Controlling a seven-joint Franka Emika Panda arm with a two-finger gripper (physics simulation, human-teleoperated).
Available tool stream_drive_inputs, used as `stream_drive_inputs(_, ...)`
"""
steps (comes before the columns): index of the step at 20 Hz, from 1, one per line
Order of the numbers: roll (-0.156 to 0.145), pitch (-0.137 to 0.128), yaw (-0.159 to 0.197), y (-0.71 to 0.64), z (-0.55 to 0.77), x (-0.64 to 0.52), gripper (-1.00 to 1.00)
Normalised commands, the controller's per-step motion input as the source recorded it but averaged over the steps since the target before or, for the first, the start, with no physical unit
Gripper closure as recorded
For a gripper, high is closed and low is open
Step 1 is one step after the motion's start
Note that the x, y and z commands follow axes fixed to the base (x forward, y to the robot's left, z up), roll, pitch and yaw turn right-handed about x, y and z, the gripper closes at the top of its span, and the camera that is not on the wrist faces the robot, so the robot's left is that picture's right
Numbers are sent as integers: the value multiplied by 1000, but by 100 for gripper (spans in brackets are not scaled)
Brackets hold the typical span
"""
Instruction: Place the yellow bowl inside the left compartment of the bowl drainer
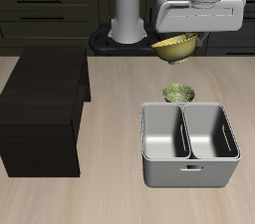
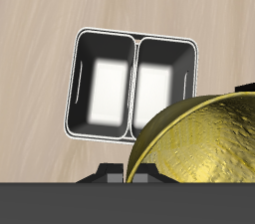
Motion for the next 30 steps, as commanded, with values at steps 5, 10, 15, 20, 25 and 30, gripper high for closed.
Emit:
stream_drive_inputs(5,-36,12,-14,6,1,296,100)
stream_drive_inputs(10,-19,1,-1,86,40,275,100)
stream_drive_inputs(15,3,18,-7,172,-25,142,100)
stream_drive_inputs(20,26,8,0,246,-58,17,100)
stream_drive_inputs(25,26,4,11,209,-51,-32,100)
stream_drive_inputs(30,21,-5,-1,165,-12,7,100)
